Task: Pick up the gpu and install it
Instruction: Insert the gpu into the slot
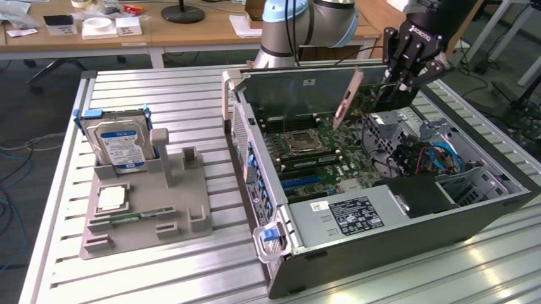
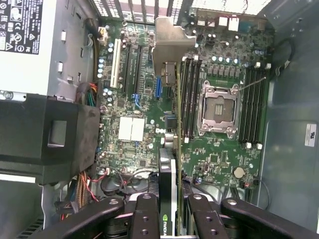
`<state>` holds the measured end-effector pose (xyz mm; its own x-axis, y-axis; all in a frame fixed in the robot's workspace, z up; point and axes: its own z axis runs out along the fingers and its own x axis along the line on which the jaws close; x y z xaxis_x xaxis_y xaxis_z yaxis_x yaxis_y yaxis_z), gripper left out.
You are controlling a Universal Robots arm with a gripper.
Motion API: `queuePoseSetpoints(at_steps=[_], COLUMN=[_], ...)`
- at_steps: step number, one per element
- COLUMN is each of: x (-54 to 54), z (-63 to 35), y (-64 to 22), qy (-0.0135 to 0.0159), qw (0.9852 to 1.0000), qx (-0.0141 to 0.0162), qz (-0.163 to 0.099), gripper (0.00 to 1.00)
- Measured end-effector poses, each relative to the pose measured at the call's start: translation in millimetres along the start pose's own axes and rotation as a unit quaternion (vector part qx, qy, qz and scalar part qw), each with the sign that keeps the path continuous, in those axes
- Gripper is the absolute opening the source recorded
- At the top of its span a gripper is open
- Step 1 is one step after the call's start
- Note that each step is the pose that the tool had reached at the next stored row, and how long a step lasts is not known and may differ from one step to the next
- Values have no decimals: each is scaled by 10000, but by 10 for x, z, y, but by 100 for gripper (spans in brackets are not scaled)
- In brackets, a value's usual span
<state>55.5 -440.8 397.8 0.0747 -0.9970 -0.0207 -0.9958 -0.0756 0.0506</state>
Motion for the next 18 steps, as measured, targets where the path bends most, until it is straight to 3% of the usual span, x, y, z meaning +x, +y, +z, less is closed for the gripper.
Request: queuePoseSetpoints(at_steps=[5,7,13,18], x=[0,0,-2,-6], z=[18,23,32,41], y=[4,6,26,79], qy=[-12,-29,-116,-205], qw=[9997,9995,9991,9985], qx=[15,42,198,363], qz=[248,308,361,366], gripper=[27,27,27,27])
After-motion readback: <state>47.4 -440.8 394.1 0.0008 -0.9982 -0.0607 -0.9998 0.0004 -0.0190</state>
